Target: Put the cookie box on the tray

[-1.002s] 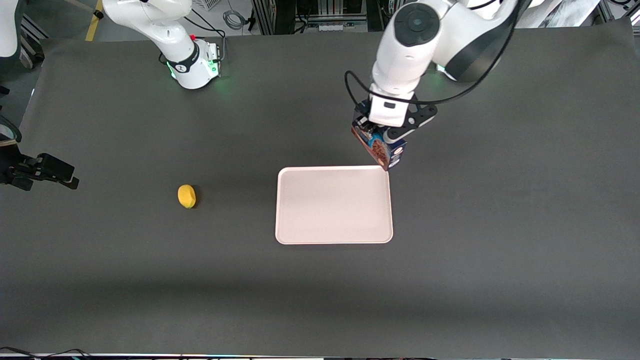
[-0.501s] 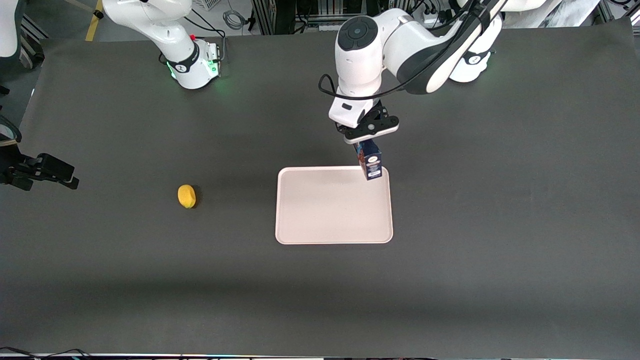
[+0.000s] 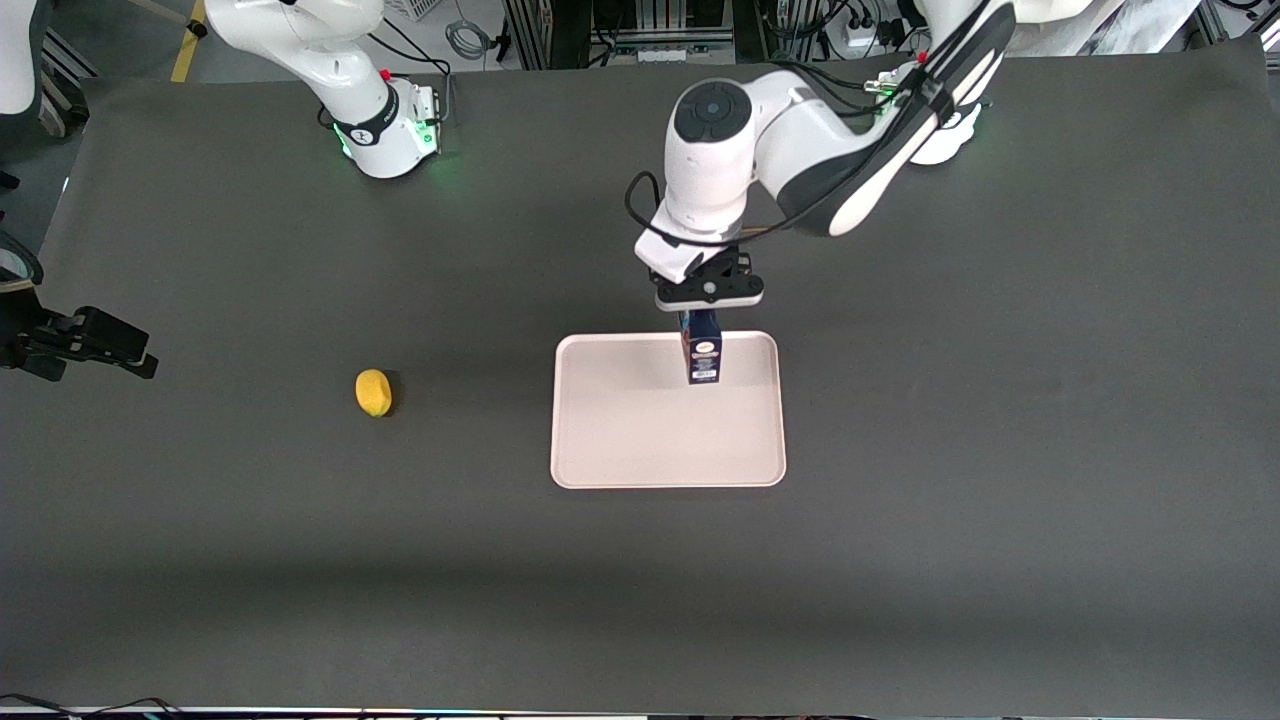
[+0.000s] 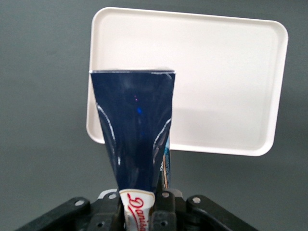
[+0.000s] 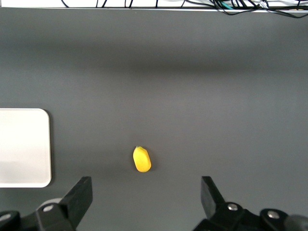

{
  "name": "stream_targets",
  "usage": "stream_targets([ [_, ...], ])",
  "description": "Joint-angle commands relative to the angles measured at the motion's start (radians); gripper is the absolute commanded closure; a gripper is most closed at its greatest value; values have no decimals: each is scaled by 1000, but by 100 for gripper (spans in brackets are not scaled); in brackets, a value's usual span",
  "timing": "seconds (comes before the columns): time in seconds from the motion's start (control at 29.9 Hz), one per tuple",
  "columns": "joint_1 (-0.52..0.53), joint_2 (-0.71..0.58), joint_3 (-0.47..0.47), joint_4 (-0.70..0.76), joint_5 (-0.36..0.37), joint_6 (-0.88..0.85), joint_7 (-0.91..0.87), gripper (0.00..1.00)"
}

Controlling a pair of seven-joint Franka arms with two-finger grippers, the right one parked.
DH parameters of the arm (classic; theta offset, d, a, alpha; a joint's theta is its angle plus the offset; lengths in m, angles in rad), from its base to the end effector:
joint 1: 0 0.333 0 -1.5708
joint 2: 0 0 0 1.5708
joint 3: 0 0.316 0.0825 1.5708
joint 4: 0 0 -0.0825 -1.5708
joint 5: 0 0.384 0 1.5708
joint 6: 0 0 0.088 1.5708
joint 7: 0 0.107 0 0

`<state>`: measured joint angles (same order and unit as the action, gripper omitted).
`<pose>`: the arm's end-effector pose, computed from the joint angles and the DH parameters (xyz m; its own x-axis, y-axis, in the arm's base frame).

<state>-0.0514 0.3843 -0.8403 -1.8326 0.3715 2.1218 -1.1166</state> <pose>0.4370 -0.4519 0.3864 0.9952 0.0789 0.0582 0.0776 -0.9967 0.0250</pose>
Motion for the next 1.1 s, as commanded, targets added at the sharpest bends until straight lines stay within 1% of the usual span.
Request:
stream_targets([
  [0.0, 4, 93, 9, 26, 73, 36, 12, 100],
  [0.13, 5, 134, 36, 26, 116, 46, 14, 100],
  [0.43, 5, 206, 84, 24, 150, 142, 26, 100],
  [0.67, 8, 217, 124, 24, 149, 145, 116, 100],
  [1.07, 8, 243, 144, 24, 149, 148, 138, 100],
])
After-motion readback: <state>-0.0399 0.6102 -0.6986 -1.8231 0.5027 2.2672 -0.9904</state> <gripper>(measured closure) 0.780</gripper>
